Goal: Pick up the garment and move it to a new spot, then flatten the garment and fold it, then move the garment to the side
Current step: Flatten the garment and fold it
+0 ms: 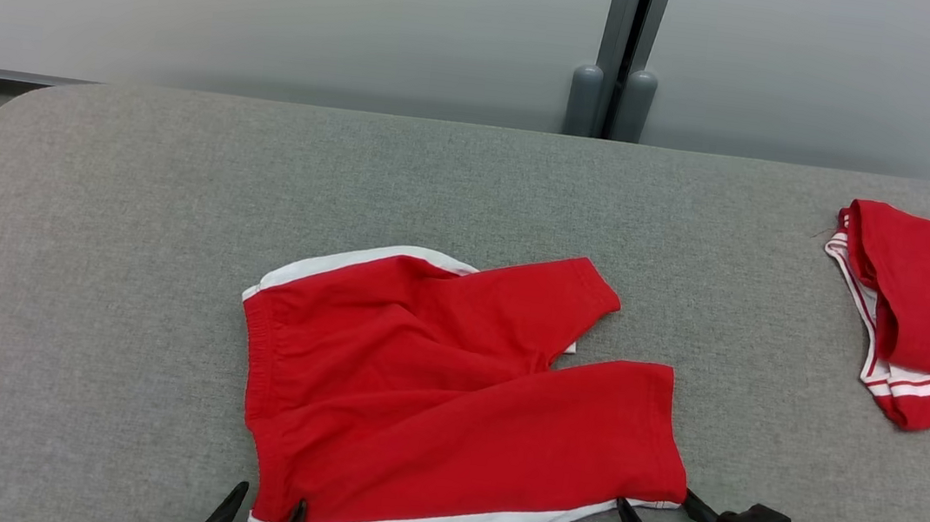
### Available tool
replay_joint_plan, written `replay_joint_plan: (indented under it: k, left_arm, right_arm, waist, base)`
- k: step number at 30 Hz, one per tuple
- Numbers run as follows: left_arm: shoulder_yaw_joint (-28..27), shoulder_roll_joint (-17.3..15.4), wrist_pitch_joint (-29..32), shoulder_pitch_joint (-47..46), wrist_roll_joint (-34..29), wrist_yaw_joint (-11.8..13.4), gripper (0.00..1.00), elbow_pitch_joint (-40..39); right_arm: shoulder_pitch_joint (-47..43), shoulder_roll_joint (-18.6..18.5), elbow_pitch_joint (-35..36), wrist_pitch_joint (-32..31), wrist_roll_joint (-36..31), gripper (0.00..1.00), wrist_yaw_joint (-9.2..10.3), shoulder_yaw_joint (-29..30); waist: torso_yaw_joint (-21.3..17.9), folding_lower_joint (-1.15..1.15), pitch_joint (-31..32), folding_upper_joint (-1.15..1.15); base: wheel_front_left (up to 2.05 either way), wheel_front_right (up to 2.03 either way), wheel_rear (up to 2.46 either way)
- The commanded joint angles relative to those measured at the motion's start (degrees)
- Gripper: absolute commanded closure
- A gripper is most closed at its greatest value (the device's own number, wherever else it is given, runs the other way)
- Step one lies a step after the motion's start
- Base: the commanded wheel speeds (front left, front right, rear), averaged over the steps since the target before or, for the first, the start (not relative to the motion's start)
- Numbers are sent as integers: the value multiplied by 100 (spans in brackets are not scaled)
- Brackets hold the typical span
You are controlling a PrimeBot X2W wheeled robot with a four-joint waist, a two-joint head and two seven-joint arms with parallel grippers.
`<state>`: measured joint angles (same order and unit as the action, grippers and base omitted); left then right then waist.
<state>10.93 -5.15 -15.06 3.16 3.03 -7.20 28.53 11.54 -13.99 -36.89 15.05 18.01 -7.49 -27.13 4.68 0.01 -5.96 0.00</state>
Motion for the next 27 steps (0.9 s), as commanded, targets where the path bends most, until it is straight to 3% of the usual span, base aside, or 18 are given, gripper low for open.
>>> replay_joint_plan:
  k: [1, 23, 24, 25, 26, 27]
  left_arm:
    - [24, -31, -14, -109, 21, -42, 0, 14]
    - [1121, -391, -14, -550, 563, -30, 0, 400]
    - [1165, -408, -13, -576, 609, -30, 44, 415]
    - [1210, -419, -14, -607, 656, -30, 58, 427]
    - [1261, -428, -13, -632, 704, -30, 87, 449]
    - [1307, -434, -14, -656, 756, -29, 100, 467]
  right_arm:
    - [94, -50, 18, 15, 62, 0, -1, -25]
    - [423, -427, 255, 15, 789, 0, -1, -1175]
    - [464, -443, 241, 15, 825, 60, -1, -1227]
    - [518, -463, 239, 15, 861, 100, -1, -1274]
    - [559, -478, 236, 16, 902, 100, -1, -1310]
    - [593, -491, 239, 15, 931, 100, -1, -1343]
  waist:
    - [0, -1, -4, 0]
    - [-50, -1, -73, 0]
    - [-53, -1, -84, 0]
    - [-53, -1, -94, 0]
    - [-54, -1, -106, 0]
    - [-54, -1, -114, 0]
  base:
    - [0, 0, 0]
    - [0, 0, 0]
    - [0, 0, 0]
    - [0, 0, 0]
    - [0, 0, 0]
    - [0, 0, 0]
